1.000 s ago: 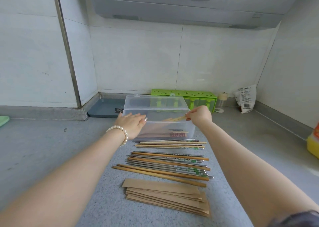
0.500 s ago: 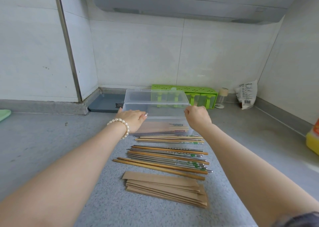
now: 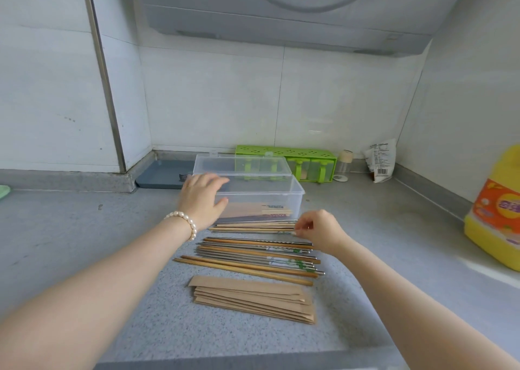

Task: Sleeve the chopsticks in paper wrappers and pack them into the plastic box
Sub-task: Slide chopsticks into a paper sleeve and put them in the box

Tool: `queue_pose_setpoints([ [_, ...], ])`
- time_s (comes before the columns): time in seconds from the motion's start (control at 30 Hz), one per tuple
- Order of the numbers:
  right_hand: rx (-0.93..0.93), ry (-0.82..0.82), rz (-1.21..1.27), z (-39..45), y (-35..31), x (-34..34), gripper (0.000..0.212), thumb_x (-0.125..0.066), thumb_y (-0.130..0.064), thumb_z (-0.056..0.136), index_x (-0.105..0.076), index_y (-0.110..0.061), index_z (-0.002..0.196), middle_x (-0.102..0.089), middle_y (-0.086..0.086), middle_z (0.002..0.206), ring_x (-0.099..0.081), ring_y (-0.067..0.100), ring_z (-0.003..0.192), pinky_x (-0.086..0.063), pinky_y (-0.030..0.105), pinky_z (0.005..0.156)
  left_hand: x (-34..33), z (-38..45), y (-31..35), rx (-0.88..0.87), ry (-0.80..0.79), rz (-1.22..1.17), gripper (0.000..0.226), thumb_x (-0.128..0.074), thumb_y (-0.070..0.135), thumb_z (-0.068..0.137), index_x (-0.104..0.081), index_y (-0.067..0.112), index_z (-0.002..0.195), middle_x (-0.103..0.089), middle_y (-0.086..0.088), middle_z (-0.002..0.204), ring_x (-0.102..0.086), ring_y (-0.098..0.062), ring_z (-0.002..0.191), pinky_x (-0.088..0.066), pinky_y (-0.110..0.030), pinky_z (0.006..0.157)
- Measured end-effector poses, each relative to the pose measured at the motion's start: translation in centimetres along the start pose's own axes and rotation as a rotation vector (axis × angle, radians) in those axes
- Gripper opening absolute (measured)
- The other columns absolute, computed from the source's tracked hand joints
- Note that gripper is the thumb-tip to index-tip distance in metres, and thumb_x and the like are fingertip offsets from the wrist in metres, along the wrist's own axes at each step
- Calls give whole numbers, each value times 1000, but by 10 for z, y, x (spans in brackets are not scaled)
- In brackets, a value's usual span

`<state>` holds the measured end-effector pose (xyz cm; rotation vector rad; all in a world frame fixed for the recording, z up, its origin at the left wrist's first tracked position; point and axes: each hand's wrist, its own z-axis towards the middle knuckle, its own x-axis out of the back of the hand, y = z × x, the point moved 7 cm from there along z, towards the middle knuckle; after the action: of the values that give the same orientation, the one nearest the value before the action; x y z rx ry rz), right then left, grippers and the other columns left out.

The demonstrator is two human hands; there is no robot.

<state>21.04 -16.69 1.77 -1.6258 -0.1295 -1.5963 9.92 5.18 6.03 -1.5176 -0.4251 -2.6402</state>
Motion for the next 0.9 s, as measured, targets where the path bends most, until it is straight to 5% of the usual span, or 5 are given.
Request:
queue_pose_setpoints([
  [0.17,-49,-70,6,-5,8,-19,10,-67,-22,84,-73,-16,90,-65,-2,87,-58,14,81,-46,25,73,-12,-59,60,-134,-355,-298,19,-59,35,87,-67,19,93,-54,10,92,-54,-8,89,-46,-27,85],
  [0.5,-106,-45,6,0,9,-20,11,-68,-20,83,-74,-14,91,-68,0,89,-56,12,79,-43,23,71,-30,-106,83,-189,-644,-266,28,-67,39,80,-65,23,103,-51,6,104,-50,-10,96,-45,-28,91],
  [0.9,-16,18,188,-6,2,1,6,-64,-12,87,-63,-13,81,-61,-1,76,-56,14,74,-45,26,72,-34,-101,77,-122,-631,-329,39,-77,32,72,-61,20,106,-49,9,97,-44,-4,82,-43,-19,79],
])
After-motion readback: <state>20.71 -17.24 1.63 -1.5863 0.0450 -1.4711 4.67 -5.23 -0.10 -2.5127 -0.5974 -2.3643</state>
